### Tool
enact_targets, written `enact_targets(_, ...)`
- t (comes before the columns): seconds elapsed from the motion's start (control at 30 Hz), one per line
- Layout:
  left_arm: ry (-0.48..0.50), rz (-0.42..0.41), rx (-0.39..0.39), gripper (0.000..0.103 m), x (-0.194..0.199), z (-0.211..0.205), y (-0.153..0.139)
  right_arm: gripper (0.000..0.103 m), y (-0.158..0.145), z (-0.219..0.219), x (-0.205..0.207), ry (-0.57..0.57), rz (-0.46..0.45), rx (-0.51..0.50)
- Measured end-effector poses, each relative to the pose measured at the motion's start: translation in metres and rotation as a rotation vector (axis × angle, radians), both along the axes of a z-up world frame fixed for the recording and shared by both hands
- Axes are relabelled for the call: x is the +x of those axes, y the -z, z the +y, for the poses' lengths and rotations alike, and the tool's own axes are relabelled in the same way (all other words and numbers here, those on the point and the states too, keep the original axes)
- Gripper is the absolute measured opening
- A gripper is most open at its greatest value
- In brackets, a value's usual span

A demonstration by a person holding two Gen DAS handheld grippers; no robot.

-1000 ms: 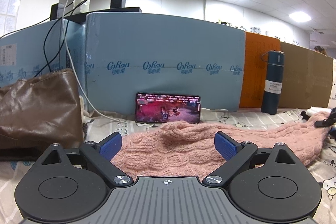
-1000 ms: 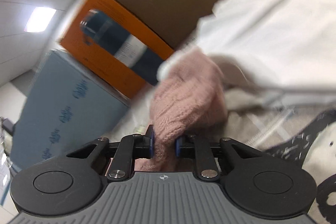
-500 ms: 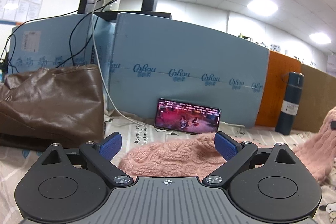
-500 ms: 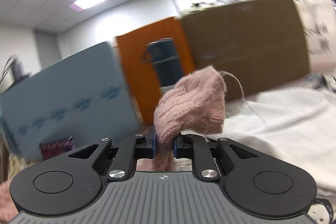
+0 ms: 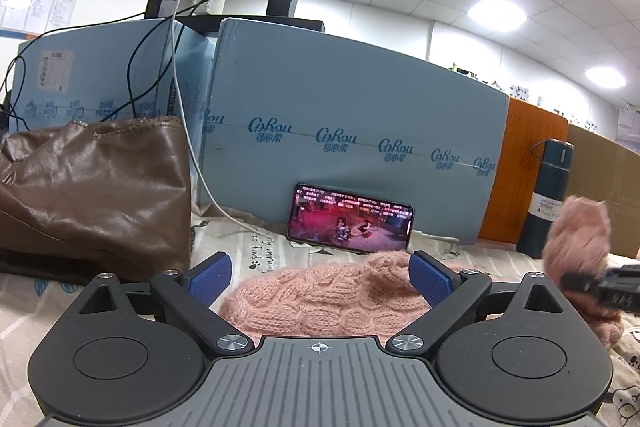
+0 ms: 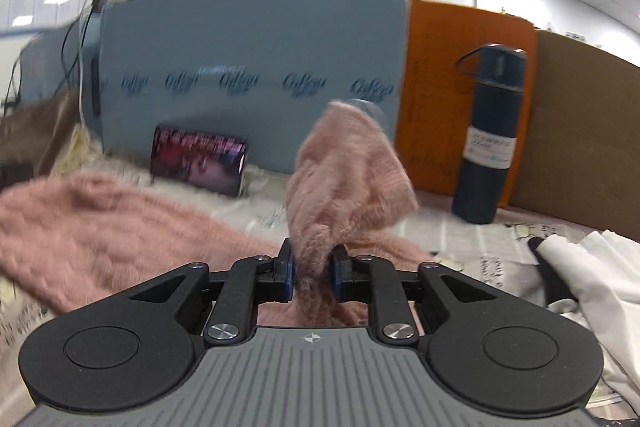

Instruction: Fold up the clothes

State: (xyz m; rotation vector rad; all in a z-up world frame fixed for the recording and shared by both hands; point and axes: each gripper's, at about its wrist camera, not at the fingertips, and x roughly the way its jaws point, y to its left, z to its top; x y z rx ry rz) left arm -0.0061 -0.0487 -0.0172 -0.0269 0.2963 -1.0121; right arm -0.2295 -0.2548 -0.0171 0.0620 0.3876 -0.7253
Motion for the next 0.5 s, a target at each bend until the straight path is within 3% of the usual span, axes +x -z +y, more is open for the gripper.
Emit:
enact_targets(0.03,0.002,0.000,-0.002,0.097,0.000,0.000,0.000,0.023,0.003,0.003,0.002,-0.011,0.012,-0.012)
enact_targets(0.07,0.003,0.000,-0.003,0.097,0.000,0.000,0.000,0.035,0.004,0.007,0.003,-0.033,0.024,-0.030)
enact_targets(0.13,0.005,0.001,-0.003,0.097,0.000,0.000,0.000,0.047,0.006,0.014,0.006,-0.073,0.039,-0.065)
enact_targets(0.37,0.007,0.003,-0.009,0.097,0.001,0.001,0.000,0.062,0.006,0.030,0.016,-0.181,0.041,-0.083)
enact_targets(0.5,0.006,0.004,-0.006,0.097,0.000,0.001,0.000,0.070,0.002,0.029,0.022,-0.262,0.015,0.054)
